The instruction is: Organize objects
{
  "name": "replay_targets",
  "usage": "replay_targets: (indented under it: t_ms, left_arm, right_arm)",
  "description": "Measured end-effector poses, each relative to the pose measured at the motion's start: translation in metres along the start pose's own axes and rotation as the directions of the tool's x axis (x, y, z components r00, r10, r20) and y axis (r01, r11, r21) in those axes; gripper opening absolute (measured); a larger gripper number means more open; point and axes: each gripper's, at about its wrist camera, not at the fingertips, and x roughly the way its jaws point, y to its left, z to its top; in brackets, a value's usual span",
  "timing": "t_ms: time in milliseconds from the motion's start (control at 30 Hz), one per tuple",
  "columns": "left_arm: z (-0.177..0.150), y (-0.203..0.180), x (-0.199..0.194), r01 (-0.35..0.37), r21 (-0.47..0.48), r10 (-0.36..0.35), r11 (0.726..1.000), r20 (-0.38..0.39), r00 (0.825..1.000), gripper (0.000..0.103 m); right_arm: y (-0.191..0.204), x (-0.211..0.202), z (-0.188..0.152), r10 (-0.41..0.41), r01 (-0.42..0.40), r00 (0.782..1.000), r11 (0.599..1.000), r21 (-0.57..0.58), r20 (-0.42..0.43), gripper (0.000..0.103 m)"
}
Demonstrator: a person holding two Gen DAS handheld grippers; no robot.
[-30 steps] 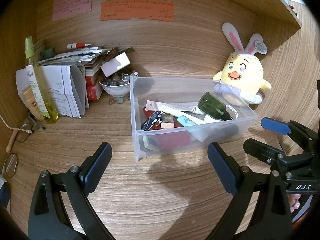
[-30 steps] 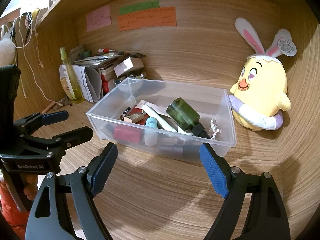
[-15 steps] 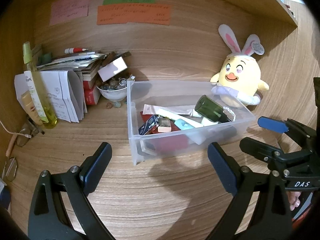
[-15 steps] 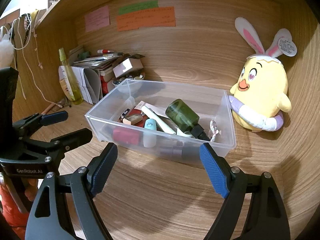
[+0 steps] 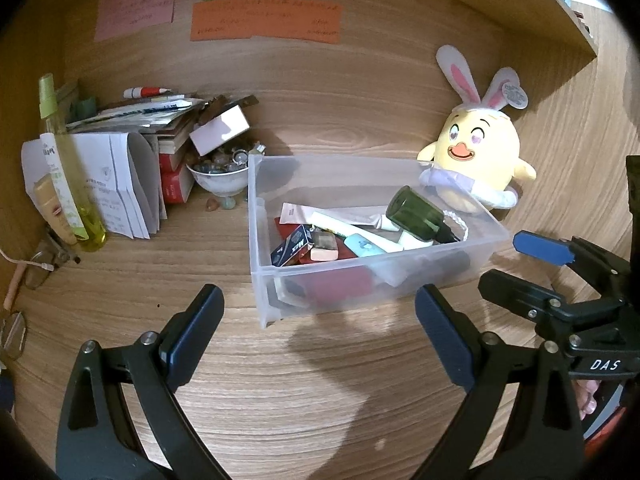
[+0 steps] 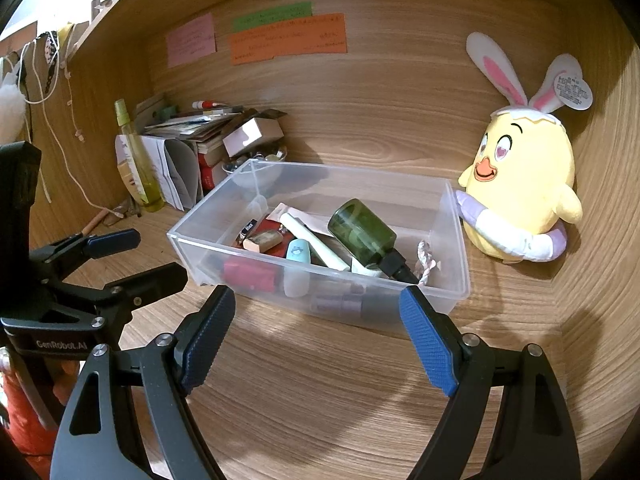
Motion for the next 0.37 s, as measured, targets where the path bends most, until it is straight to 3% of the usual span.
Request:
replay_targets:
  t_ms: [367]
  left_arm:
    - [0.0007,-0.0022,-0.0053,0.001,0.02,-0.001,1.0,0.02,1.0,0.097]
  right_arm:
    - [0.0025,0.0027,0.0027,0.0,0.0,1.0,1.0,-0.002,-0.005,0.082]
